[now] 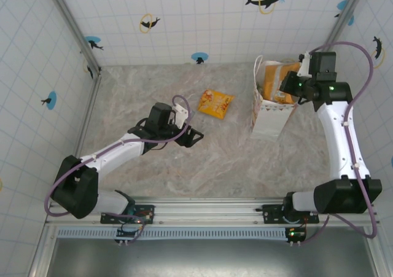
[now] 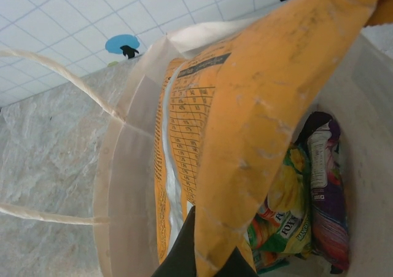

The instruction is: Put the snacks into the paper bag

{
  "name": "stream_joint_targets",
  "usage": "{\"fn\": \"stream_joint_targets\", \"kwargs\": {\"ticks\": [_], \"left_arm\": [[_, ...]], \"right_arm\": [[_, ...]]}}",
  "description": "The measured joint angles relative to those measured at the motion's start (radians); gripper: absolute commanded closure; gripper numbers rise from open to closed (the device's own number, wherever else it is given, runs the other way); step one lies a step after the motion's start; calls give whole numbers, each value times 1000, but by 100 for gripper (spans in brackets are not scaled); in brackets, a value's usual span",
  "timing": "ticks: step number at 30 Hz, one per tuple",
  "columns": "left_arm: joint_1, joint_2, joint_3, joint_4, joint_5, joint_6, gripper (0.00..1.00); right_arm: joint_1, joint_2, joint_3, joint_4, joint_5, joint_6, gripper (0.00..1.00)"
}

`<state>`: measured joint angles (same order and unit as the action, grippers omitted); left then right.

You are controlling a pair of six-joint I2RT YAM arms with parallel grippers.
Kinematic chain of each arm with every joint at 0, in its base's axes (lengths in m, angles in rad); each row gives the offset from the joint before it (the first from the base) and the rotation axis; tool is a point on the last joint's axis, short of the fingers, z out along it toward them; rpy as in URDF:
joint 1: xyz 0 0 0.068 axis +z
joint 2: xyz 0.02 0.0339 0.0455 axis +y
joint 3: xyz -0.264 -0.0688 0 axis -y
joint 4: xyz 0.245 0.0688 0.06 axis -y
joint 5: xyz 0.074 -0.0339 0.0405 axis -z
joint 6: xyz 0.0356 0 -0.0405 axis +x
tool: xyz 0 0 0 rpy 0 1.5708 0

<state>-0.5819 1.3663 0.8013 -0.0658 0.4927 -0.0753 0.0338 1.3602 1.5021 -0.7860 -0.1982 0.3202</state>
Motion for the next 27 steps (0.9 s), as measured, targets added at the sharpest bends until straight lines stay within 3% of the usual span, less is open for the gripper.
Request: {"fn": "stream_joint_targets", "kwargs": {"ticks": [16, 22, 27], "left_arm": [[0, 5, 0, -1, 0, 19, 19], [0, 19, 5, -9, 0, 26, 18], [0, 29, 16, -16, 0, 26, 19]], "right_arm": [[-2, 202, 10, 12, -82, -7, 95], [-2, 229, 18, 2, -46, -26, 65], [-2, 229, 126, -44, 47, -60, 60]]}}
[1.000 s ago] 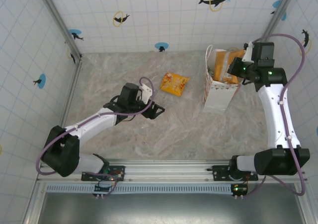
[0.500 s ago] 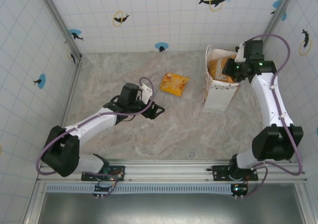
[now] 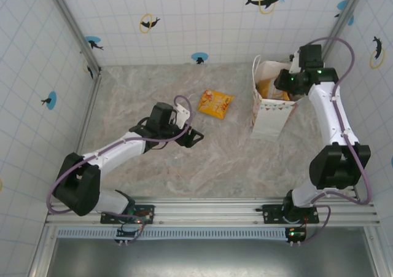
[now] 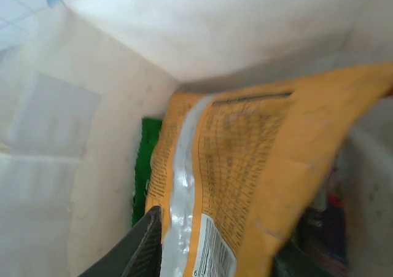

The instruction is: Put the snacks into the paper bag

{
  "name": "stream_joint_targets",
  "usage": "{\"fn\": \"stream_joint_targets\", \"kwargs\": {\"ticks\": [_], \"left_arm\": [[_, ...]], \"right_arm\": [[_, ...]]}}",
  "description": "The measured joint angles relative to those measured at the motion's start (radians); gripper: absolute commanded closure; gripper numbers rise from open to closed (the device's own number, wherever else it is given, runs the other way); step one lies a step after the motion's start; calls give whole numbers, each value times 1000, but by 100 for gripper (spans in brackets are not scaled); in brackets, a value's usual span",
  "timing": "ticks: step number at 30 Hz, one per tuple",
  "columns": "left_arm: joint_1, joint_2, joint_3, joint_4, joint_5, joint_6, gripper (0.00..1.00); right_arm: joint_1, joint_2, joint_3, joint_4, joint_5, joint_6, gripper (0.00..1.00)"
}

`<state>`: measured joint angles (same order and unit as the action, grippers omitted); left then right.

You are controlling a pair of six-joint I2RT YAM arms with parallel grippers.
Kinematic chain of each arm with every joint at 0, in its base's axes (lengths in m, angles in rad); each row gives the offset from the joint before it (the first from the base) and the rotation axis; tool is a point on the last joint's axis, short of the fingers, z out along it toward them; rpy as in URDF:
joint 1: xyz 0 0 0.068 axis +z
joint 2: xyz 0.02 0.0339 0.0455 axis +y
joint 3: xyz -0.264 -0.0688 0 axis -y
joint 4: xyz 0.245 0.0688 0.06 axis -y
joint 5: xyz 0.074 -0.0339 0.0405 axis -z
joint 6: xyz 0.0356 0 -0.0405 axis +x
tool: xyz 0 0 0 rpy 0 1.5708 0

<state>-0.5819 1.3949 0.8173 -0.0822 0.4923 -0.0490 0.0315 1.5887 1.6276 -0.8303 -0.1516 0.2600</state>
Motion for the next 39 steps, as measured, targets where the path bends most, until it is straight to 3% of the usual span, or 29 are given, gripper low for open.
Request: {"fn": "stream_joint_targets", "kwargs": {"ticks": [6, 14, 24, 34, 39], "left_arm": [[0, 12, 8, 0, 0, 0, 19], [-1, 16, 10, 0, 0, 0, 19], [-1, 18, 20, -11, 0, 0, 19], [-1, 35, 39, -17, 0, 0, 19], [-1, 35, 44, -18, 0, 0, 19]], "right_arm": [[2, -23, 130, -12, 54, -31, 61], [42, -15, 130, -37, 75, -58, 65], [42, 59, 40, -41, 238, -108, 74], [24, 126, -89, 6, 222, -121, 77], [15, 140, -89, 18, 177, -122, 70]]}}
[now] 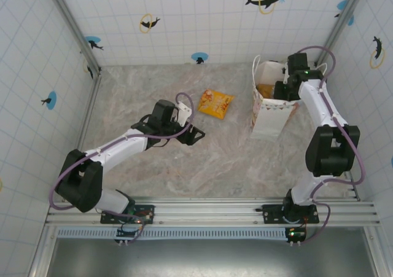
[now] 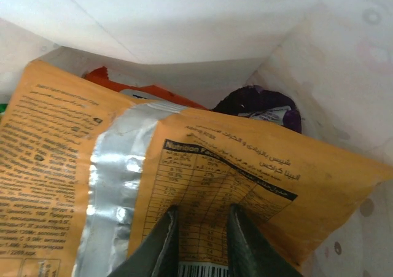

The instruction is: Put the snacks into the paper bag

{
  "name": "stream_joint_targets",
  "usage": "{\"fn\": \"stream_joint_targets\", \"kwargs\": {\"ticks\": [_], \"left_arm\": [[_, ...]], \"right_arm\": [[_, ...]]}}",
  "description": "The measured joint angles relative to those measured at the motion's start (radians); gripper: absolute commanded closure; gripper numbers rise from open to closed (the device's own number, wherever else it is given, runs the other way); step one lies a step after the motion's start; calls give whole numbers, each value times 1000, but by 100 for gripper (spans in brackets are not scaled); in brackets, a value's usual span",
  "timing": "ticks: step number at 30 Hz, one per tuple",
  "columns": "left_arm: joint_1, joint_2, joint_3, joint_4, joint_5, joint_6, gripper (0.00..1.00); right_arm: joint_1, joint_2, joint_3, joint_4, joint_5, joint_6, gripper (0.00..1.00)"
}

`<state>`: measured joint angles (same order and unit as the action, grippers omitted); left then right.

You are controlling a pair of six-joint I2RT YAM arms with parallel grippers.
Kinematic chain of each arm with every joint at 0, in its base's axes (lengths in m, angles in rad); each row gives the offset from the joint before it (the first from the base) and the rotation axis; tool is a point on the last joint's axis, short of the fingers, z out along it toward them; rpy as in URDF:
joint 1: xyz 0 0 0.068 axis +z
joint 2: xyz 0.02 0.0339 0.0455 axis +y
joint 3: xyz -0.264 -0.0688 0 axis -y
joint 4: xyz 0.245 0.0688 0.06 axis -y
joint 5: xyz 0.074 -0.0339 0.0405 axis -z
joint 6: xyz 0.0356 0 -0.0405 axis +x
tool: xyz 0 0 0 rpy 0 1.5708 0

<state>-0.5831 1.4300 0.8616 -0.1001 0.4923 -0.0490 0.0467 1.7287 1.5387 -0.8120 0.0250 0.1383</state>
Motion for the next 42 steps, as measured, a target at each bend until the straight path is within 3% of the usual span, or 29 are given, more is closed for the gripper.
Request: {"fn": "stream_joint_targets", "kwargs": {"ticks": [5, 16, 27, 35, 42], "left_arm": [[0, 0, 9, 1, 0, 0, 19], [-1, 1, 11, 4, -68, -38, 18], [64, 85, 40, 32, -134, -190, 23], [121, 183, 77, 93, -97, -282, 29], [137, 314, 157, 127, -58, -326, 34]], "right_arm": [[-1, -39, 1, 15, -42, 2, 66], [5, -277, -7, 61, -97, -1, 61], [38, -686, -415, 303, -288, 1, 58], [69, -919, -677, 466, -477, 36, 59], [106, -1064, -878, 515, -568, 80, 58]]}}
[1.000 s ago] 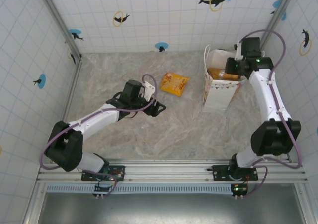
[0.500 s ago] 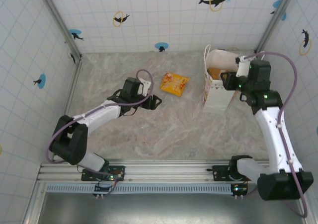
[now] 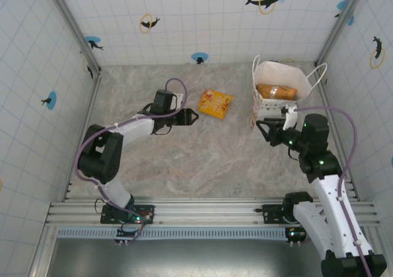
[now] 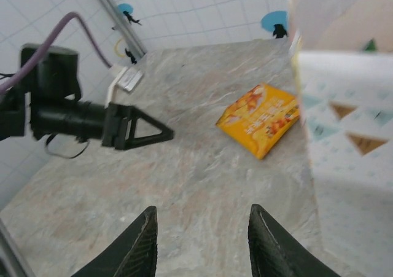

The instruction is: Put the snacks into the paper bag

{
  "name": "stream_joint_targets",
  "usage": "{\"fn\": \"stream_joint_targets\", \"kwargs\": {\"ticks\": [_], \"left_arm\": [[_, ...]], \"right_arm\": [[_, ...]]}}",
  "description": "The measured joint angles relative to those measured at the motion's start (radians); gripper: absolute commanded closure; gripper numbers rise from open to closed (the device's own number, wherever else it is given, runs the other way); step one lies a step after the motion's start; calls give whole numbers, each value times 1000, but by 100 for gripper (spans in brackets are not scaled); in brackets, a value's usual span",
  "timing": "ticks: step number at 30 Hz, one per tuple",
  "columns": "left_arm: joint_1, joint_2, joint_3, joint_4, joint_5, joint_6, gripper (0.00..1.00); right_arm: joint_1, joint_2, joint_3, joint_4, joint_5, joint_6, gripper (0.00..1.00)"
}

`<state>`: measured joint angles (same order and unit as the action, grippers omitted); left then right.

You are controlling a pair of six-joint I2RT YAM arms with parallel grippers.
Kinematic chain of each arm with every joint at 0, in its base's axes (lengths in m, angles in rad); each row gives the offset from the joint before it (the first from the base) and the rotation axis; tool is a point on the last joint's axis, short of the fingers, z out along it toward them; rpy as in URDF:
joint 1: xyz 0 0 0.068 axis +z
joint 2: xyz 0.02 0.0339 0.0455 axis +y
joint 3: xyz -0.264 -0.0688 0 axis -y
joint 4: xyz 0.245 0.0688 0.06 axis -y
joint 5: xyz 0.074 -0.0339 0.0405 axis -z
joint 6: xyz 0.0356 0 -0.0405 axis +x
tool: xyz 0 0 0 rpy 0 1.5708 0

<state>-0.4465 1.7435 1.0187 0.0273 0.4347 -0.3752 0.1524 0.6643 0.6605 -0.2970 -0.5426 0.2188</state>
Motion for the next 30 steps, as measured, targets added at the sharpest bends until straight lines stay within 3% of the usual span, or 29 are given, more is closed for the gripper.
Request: {"fn": "stream_joint_targets", "kwargs": {"ticks": [13, 30], "left_arm": [[77, 218, 199, 43, 45, -16, 36], [63, 428, 311, 125, 150, -87, 45]], "right_arm": [[58, -69, -129, 39, -56, 50, 59], [92, -68, -139, 38, -63, 51, 60]]}}
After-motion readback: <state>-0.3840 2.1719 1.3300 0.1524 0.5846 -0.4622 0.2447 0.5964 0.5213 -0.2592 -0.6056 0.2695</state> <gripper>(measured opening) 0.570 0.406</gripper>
